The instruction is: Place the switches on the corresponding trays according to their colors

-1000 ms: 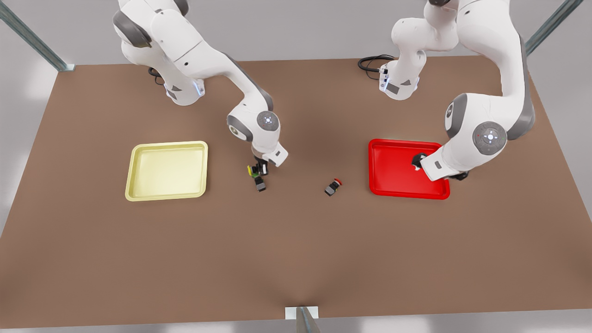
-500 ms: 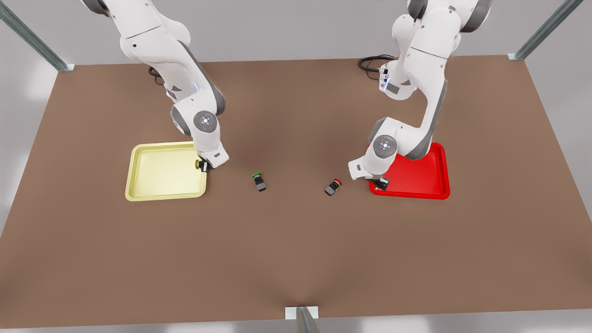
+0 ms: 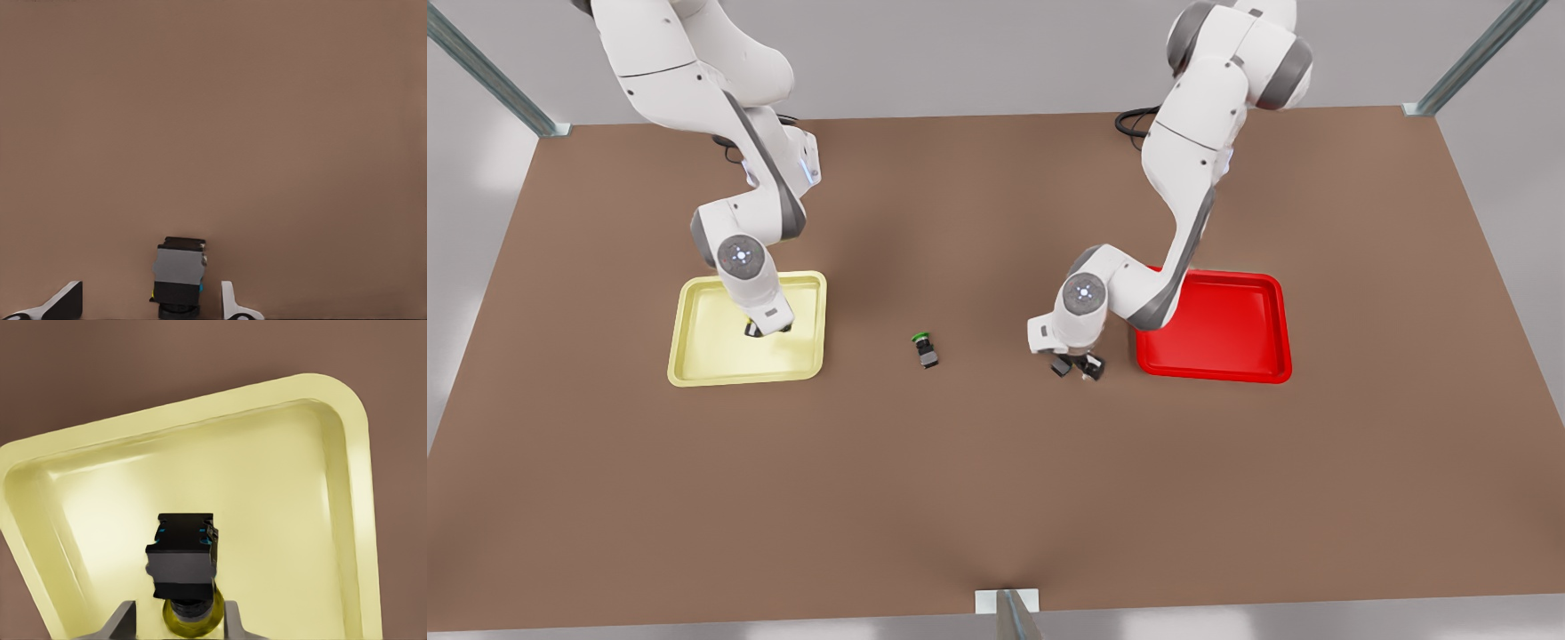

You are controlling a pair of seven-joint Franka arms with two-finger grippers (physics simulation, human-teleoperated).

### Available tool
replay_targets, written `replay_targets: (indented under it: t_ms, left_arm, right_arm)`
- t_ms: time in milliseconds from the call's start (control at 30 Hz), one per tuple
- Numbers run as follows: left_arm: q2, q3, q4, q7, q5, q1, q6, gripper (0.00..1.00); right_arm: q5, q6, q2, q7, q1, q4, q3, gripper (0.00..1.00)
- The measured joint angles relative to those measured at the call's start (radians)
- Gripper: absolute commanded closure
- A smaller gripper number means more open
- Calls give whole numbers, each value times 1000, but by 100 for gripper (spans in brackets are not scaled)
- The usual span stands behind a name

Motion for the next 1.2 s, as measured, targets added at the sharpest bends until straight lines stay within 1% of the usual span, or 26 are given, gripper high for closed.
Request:
replay_targets:
  t_ms: [100, 133, 233, 267, 300, 333, 367, 400, 433, 467, 500, 533, 567, 633, 667, 700, 767, 800, 900, 933, 967, 1033, 1133, 1200]
  left_arm:
    - [33, 0, 3, 8, 2, 0, 10, 0]
    - [47, 0, 3, 3, 0, 0, 12, 0]
    - [62, 0, 5, 1, -6, 0, 15, 0]
    - [69, 0, 11, 2, -7, 0, 16, 0]
    - [71, 0, 16, 2, -8, 0, 15, 1]
    - [70, 0, 17, 2, -8, 1, 14, 19]
    - [68, 0, 17, 2, -9, 0, 14, 33]
    - [68, 0, 17, 1, -10, 1, 14, 40]
    - [69, 0, 18, 0, -11, 2, 14, 42]
    - [69, 0, 18, 0, -11, 2, 14, 43]
    - [69, 0, 18, 1, -13, 2, 14, 44]
    - [70, 0, 21, 0, -16, 1, 14, 44]
    - [71, 0, 23, 0, -18, 1, 14, 44]
    - [73, 0, 23, 1, -22, 2, 14, 44]
    - [73, 0, 24, 0, -23, 2, 14, 44]
    - [73, 0, 24, 0, -23, 2, 14, 45]
    - [73, 0, 24, 0, -26, 1, 14, 50]
    - [73, 0, 24, 0, -26, 2, 14, 51]
    - [75, 0, 26, 1, -26, 2, 14, 51]
    - [76, 0, 26, 1, -24, 2, 14, 51]
    - [76, 0, 26, 0, -21, 1, 14, 51]
    - [77, 0, 30, 0, -14, 2, 14, 51]
    - [79, 0, 32, 0, -5, 2, 13, 51]
    - [74, 0, 39, 1, -1, 2, 3, 51]
  right_arm:
    - [0, -6, -7, -20, -16, 5, -2, 18]
    - [0, -17, -26, -35, -8, 14, -6, 17]
    - [11, -126, -20, 0, 2, 194, 0, 12]
    - [12, -140, 9, 67, 8, 297, 0, 0]
    - [13, -156, 17, 122, 12, 351, -1, 0]
    - [15, -158, 48, 170, 9, 416, -3, 0]
    - [16, -183, 53, 237, -3, 468, -7, 0]
    - [20, -243, 45, 365, -16, 508, -8, 0]
    - [79, -282, 35, 428, -15, 549, -10, 0]
    - [119, -324, 34, 465, 3, 597, -21, 0]
    - [123, -438, 35, 607, 7, 697, -24, 0]
    - [122, -518, 27, 727, 4, 749, -23, 0]
    - [123, -529, 3, 751, 7, 760, -31, 0]
    - [220, -538, -20, 752, 40, 800, -106, 0]
    - [278, -650, -1, 752, 46, 894, -152, 0]
    - [283, -694, 12, 755, -1, 938, -159, 0]
    - [306, -679, 13, 758, -101, 939, -163, 0]
    - [332, -670, 31, 756, -122, 943, -160, 0]
    - [313, -650, 29, 753, -85, 943, -158, 0]
    - [315, -654, 30, 755, -94, 942, -157, 0]
    - [316, -655, 29, 754, -140, 942, -133, 0]
    - [314, -654, 30, 751, -179, 935, -131, 0]
    - [328, -657, 48, 758, -138, 946, -137, 0]
    - [318, -651, 55, 764, -154, 946, -136, 0]
